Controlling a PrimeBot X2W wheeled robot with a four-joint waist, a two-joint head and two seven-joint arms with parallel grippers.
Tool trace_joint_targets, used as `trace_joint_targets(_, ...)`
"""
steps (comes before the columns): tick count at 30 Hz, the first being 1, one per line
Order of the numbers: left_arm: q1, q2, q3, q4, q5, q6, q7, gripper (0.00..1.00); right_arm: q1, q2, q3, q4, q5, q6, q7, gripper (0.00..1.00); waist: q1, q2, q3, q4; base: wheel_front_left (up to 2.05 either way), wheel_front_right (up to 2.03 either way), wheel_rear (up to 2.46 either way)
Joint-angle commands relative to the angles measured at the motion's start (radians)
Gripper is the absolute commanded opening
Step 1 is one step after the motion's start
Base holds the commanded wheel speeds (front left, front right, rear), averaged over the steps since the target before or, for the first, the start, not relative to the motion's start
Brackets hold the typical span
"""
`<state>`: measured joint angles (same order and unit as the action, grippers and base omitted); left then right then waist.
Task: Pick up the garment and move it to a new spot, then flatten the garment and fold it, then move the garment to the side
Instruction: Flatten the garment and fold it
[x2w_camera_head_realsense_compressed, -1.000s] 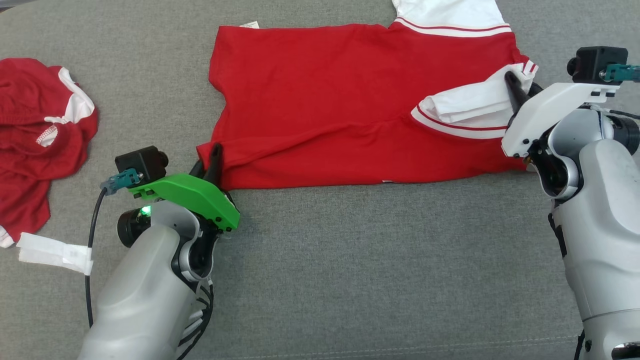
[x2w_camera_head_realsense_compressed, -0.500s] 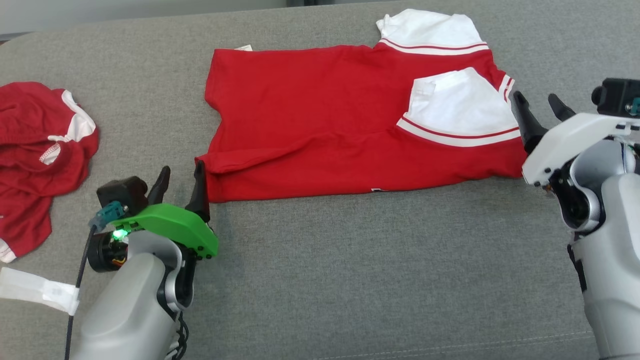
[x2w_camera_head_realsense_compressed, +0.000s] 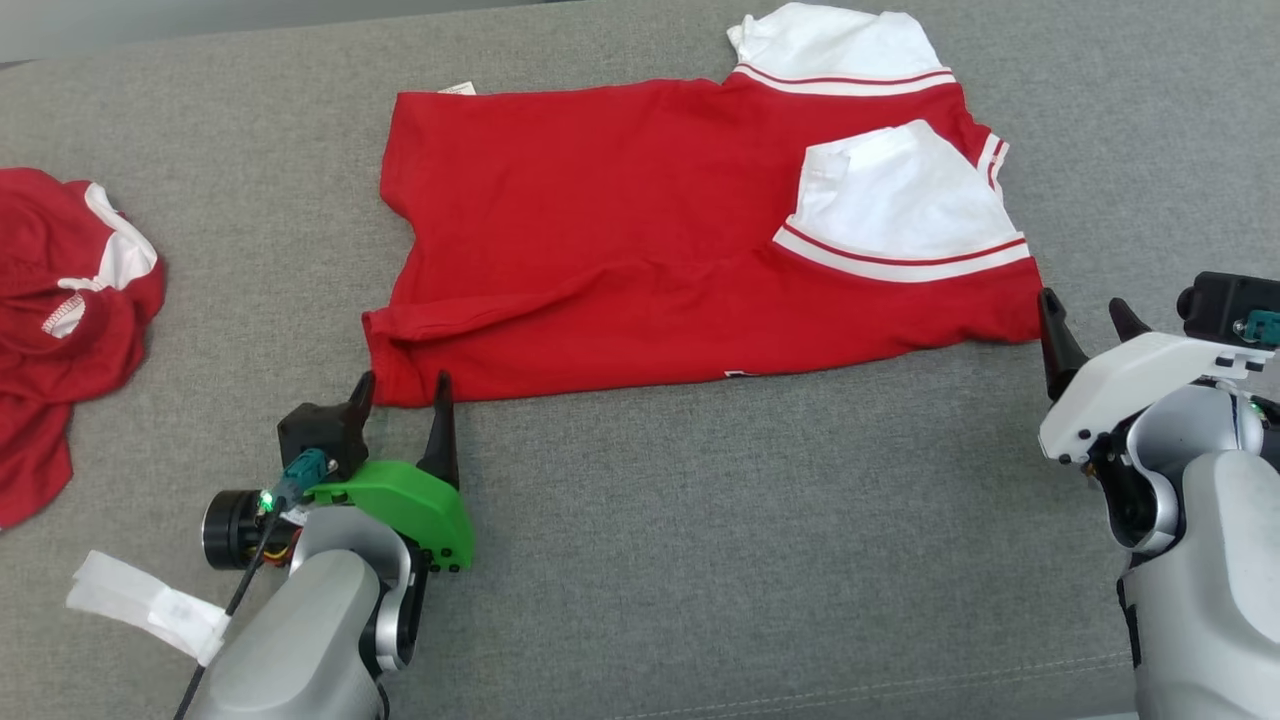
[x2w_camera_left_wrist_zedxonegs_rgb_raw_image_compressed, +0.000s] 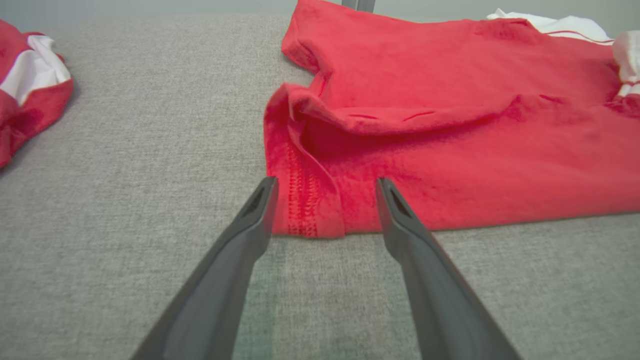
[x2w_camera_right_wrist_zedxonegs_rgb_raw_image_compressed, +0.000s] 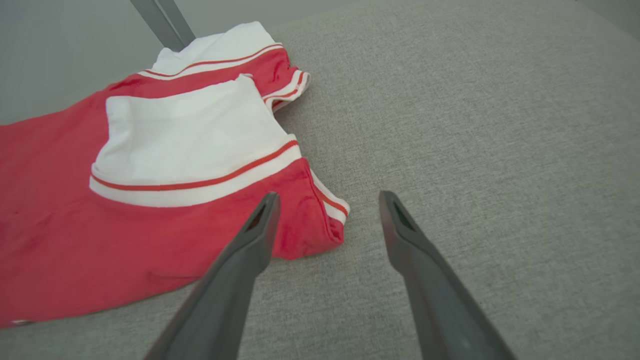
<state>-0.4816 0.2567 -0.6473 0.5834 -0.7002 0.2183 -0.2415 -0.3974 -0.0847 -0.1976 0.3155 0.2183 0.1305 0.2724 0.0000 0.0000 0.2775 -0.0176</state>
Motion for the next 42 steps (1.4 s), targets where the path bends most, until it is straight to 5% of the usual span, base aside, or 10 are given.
trace_joint_targets(1, -0.025, -0.001, -0.003, 0.014, 0.008, 0.01, 0.004, 1.0, -0.027, 0.006, 0.0, 0.017, -0.008, 0.0, 0.007, 1.0, 0.0, 0.0, 0.005, -0.002, 0.0, 0.0, 0.0)
trace_joint_targets(16, -0.085, -0.024, 0.015, 0.156, -0.009, 0.031, 0.013, 1.0, -0.175, 0.005, -0.002, 0.197, -0.136, 0.0, 0.134, 1.0, 0.0, 0.0, 0.028, 0.013, 0.0, 0.0, 0.0)
trace_joint_targets(22, -0.083, -0.032, 0.009, 0.191, -0.03, -0.015, 0.036, 1.0, -0.184, 0.01, -0.009, 0.232, -0.121, 0.0, 0.178, 1.0, 0.0, 0.0, 0.033, 0.02, 0.0, 0.0, 0.0)
trace_joint_targets(23, -0.081, -0.036, 0.008, 0.196, -0.035, -0.024, 0.041, 0.91, -0.184, 0.01, -0.007, 0.238, -0.116, 0.0, 0.186, 1.0, 0.0, 0.0, 0.034, 0.02, 0.0, 0.0, 0.0)
trace_joint_targets(24, -0.079, -0.039, 0.007, 0.203, -0.04, -0.031, 0.048, 0.54, -0.185, 0.01, -0.008, 0.245, -0.111, 0.0, 0.194, 1.0, 0.0, 0.0, 0.035, 0.02, 0.0, 0.0, 0.0)
trace_joint_targets(26, -0.074, -0.044, 0.003, 0.217, -0.052, -0.05, 0.063, 0.0, -0.184, 0.009, -0.001, 0.256, -0.104, 0.0, 0.207, 0.33, 0.0, 0.0, 0.037, 0.02, 0.0, 0.0, 0.0)
trace_joint_targets(27, -0.07, -0.049, 0.001, 0.226, -0.061, -0.063, 0.072, 0.0, -0.183, 0.009, 0.002, 0.258, -0.1, 0.0, 0.207, 0.0, 0.0, 0.0, 0.037, 0.02, 0.0, 0.0, 0.0)
trace_joint_targets(42, 0.016, -0.03, 0.027, 0.207, -0.128, -0.126, 0.054, 0.0, -0.023, 0.002, -0.033, 0.104, 0.0, 0.0, 0.15, 0.0, 0.0, 0.0, -0.043, 0.039, 0.0, 0.0, 0.0)
